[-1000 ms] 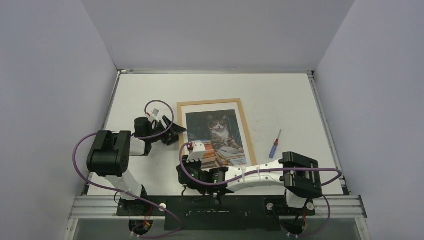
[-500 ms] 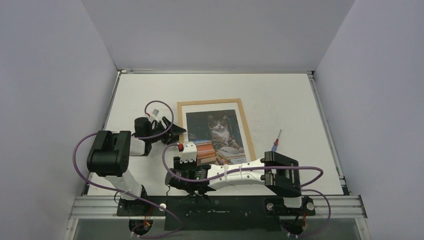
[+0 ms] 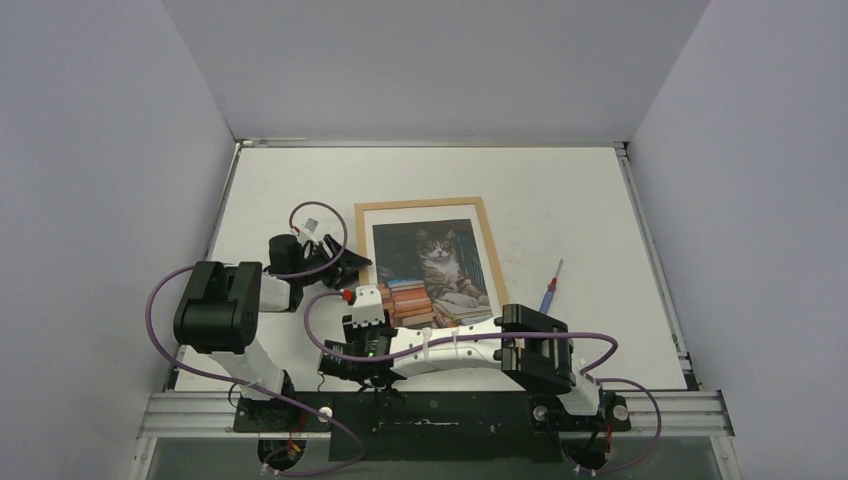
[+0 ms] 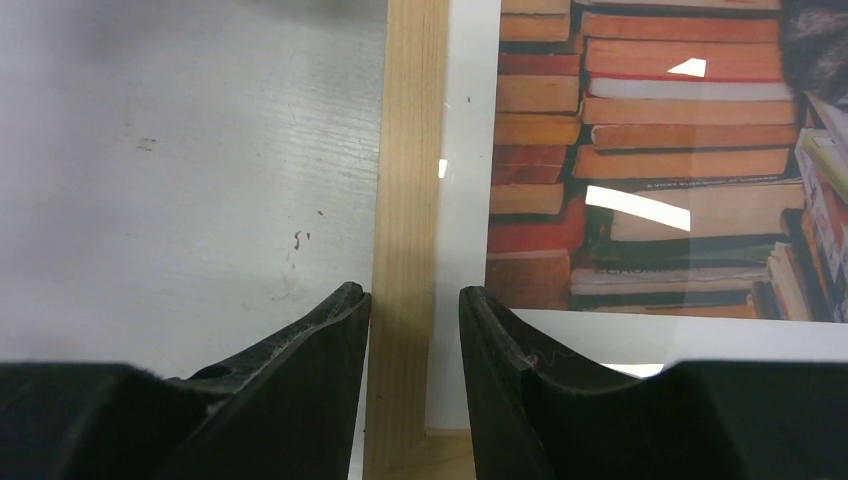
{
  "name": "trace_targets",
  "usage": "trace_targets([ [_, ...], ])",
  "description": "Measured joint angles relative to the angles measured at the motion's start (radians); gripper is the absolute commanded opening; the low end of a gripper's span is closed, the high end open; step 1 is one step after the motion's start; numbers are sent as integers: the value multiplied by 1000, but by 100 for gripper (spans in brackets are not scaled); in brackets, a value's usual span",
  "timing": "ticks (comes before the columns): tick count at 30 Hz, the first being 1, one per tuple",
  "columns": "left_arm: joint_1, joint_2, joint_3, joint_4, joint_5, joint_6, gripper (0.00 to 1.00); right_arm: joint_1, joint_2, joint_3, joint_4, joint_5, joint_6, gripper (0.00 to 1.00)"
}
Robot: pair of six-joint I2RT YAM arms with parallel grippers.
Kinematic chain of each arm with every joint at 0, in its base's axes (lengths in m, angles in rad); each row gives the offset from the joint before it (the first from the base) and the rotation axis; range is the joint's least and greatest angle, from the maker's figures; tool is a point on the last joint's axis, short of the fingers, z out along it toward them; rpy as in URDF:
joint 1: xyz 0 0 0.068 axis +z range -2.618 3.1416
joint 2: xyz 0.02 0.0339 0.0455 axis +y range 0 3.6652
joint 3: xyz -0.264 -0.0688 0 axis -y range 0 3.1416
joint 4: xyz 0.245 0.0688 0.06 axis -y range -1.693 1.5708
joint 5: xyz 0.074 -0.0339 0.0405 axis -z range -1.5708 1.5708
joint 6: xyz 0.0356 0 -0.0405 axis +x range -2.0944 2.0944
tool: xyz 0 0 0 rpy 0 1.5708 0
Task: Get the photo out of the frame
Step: Turn over the photo frame at the center of the board.
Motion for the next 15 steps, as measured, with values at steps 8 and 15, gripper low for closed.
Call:
trace_targets([
  [8, 0, -7, 0, -12, 0, 0, 46, 0, 24, 11, -18, 4, 9, 37],
  [15, 0, -19, 0, -21, -1, 0, 46, 0, 24, 23, -22, 5, 8, 28],
])
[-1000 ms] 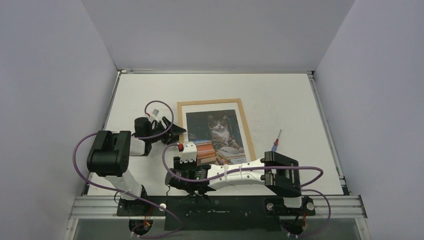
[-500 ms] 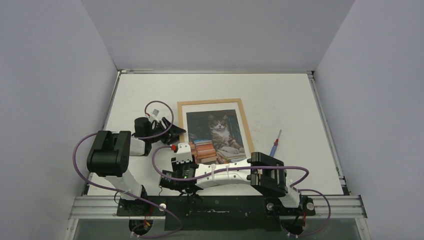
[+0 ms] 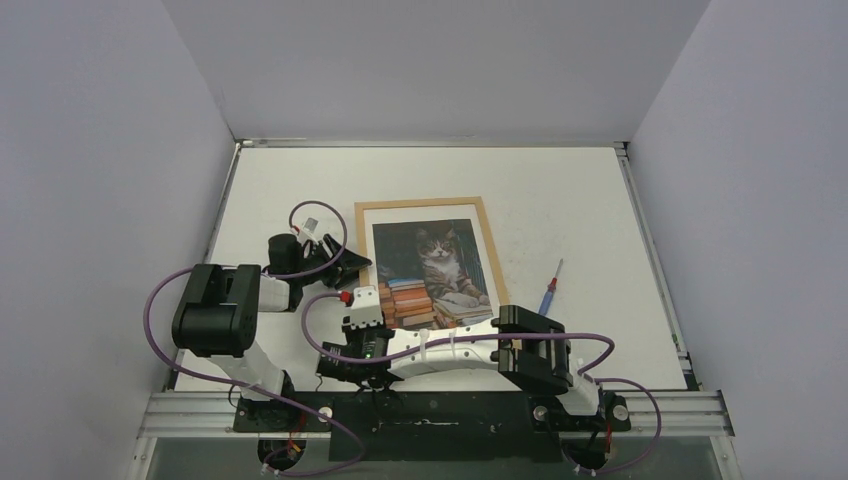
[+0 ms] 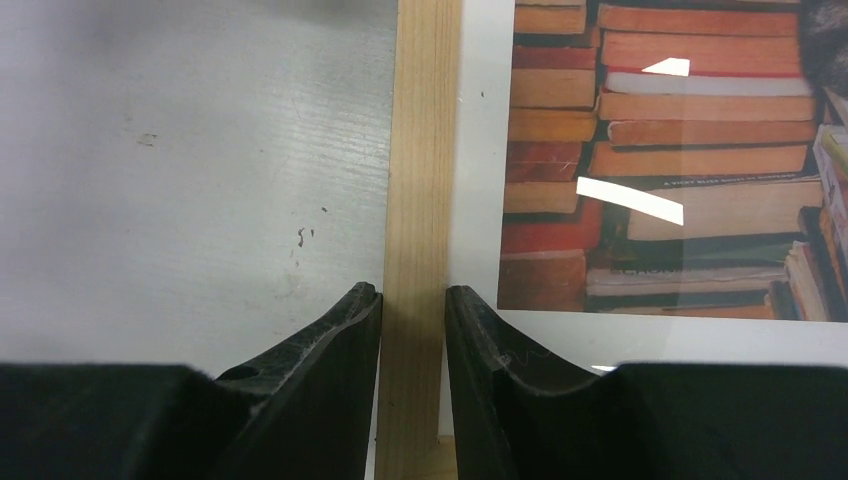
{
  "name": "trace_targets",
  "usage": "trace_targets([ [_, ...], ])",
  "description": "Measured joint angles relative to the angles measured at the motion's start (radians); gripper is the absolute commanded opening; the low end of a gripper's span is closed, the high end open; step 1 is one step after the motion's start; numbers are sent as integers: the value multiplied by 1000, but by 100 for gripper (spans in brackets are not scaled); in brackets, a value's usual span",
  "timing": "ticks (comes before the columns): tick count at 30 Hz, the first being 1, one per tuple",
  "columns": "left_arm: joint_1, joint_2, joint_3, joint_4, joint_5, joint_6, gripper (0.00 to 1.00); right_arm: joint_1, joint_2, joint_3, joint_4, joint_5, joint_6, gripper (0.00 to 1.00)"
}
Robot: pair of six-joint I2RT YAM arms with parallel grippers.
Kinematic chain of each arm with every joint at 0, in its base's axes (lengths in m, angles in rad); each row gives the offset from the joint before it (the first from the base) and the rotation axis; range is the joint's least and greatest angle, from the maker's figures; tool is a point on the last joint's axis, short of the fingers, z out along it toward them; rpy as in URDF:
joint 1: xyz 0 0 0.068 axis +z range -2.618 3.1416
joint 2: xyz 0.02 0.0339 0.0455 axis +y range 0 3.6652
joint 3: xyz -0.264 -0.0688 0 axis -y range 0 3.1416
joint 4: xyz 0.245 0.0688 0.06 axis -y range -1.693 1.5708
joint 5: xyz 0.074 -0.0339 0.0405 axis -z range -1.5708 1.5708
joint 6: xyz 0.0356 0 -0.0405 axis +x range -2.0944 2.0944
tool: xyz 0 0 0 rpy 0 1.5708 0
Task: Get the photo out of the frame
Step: Turn over the photo frame at the center of the board.
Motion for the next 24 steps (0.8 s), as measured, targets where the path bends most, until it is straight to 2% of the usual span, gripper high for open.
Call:
trace_targets([
  [6, 0, -14, 0, -7, 0, 1, 47, 0, 0, 13, -14, 4, 0, 11],
  [12, 0, -19, 0, -10, 6, 0, 62, 0, 0, 11, -13, 2, -1, 1],
  [16, 0, -21, 0, -11, 9, 1, 72, -5, -19, -41, 42, -9, -11, 0],
  [24, 0, 4, -9, 80, 11, -20, 73, -18, -93, -150, 123, -51, -31, 0],
])
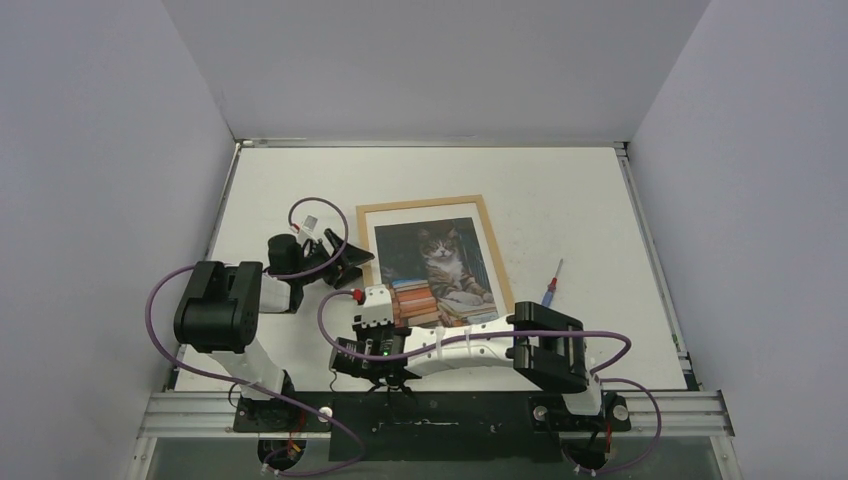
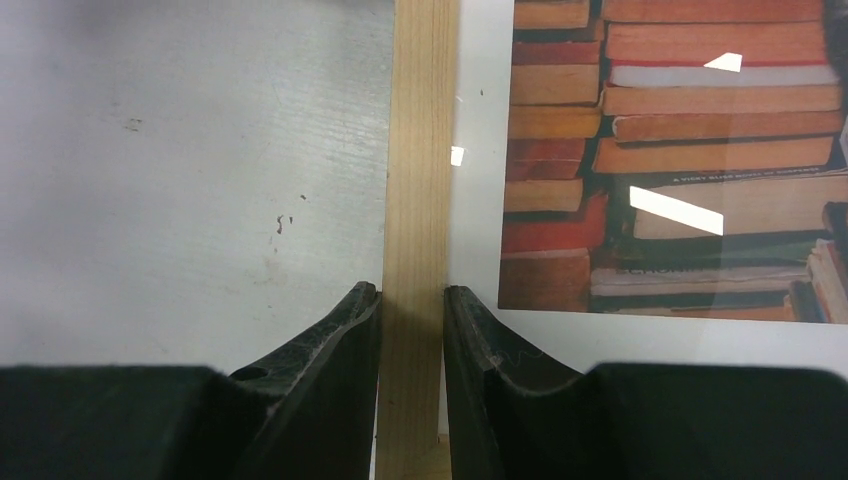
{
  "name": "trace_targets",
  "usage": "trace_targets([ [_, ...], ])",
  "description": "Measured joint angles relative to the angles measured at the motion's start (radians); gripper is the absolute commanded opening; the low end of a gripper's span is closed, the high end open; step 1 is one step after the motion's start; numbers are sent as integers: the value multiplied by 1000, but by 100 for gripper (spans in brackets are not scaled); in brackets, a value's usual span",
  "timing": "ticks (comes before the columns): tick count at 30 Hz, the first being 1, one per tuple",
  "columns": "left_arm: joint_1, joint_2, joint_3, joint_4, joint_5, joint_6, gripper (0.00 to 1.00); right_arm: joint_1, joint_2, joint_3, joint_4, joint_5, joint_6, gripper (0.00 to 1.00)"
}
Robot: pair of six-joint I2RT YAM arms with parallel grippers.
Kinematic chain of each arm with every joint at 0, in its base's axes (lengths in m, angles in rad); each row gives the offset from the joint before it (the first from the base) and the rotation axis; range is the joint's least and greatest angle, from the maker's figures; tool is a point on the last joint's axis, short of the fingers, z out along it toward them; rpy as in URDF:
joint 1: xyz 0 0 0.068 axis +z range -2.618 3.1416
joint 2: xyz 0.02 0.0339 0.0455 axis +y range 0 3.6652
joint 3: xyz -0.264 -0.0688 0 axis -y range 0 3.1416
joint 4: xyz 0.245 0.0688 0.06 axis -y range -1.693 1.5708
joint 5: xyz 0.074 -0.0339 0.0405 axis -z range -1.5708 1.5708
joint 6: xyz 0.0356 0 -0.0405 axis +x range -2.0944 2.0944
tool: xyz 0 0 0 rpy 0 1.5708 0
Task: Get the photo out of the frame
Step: Turn over the photo frame at the center of the board.
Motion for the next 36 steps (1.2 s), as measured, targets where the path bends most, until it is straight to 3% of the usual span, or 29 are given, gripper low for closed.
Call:
trace_targets([
  [7, -8, 90, -23, 128, 5, -48, 72, -2, -14, -18, 45, -9, -12, 0],
  [20, -27, 100, -43, 231, -2, -77, 63, -14, -108, -146, 213, -63, -31, 0],
  [27, -58, 100, -44, 243, -22, -81, 45, -33, -161, -236, 295, -108, -16, 0],
  [36, -58, 100, -44, 244, -40, -81, 39, -42, -210, -306, 389, -138, -5, 1],
])
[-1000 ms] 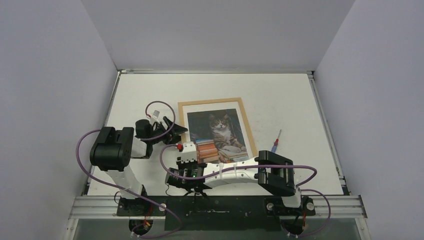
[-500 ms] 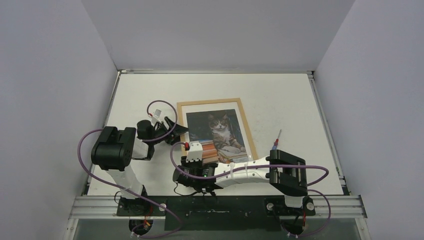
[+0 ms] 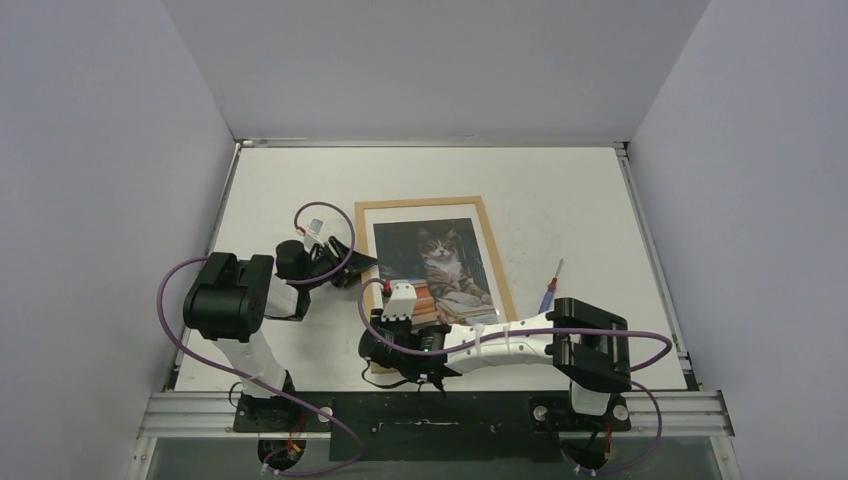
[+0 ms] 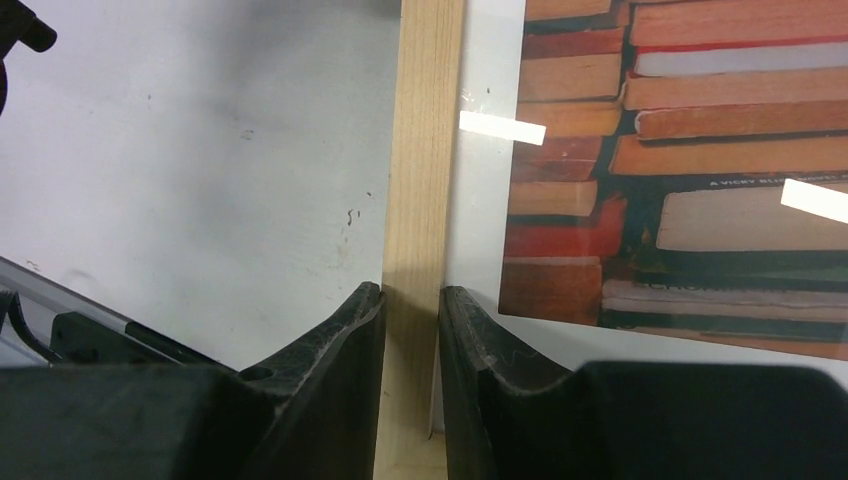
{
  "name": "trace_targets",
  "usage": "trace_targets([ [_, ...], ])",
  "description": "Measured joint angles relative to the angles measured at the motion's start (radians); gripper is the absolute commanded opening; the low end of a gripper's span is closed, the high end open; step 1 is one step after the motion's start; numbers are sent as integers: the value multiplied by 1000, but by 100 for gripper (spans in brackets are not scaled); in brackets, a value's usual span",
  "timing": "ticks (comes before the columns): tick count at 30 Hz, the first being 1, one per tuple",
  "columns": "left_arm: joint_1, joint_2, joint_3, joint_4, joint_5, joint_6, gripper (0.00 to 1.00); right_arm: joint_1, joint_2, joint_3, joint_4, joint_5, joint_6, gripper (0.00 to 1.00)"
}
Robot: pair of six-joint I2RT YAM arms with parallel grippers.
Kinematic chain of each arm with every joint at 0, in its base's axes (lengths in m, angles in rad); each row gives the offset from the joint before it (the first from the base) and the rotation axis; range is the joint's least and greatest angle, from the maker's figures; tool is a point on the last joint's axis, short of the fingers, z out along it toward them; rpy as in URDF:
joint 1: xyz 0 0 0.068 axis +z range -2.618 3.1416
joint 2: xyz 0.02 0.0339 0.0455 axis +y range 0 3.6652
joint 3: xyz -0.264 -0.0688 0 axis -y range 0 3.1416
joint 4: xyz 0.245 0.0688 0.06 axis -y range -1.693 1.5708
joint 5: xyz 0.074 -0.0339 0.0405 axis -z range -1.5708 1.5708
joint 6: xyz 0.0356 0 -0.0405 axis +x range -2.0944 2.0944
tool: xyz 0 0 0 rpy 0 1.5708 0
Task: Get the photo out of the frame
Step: Turn over the photo frame at the center of the board.
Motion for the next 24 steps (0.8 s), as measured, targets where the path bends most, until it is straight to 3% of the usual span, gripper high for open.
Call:
trace_targets([
  [4, 0, 0, 0, -6, -13, 1, 35, -5, -10, -22, 41, -10, 0, 1],
  [16, -14, -60, 0, -112, -20, 24, 12, -7, -91, -74, 144, -31, -10, 8],
  [19, -14, -108, 1, -181, -27, 45, 9, -6, -153, -108, 138, -12, -21, 14],
  [24, -15, -199, 26, -336, -43, 90, 6, 0, -304, -181, 92, 46, -74, 34],
])
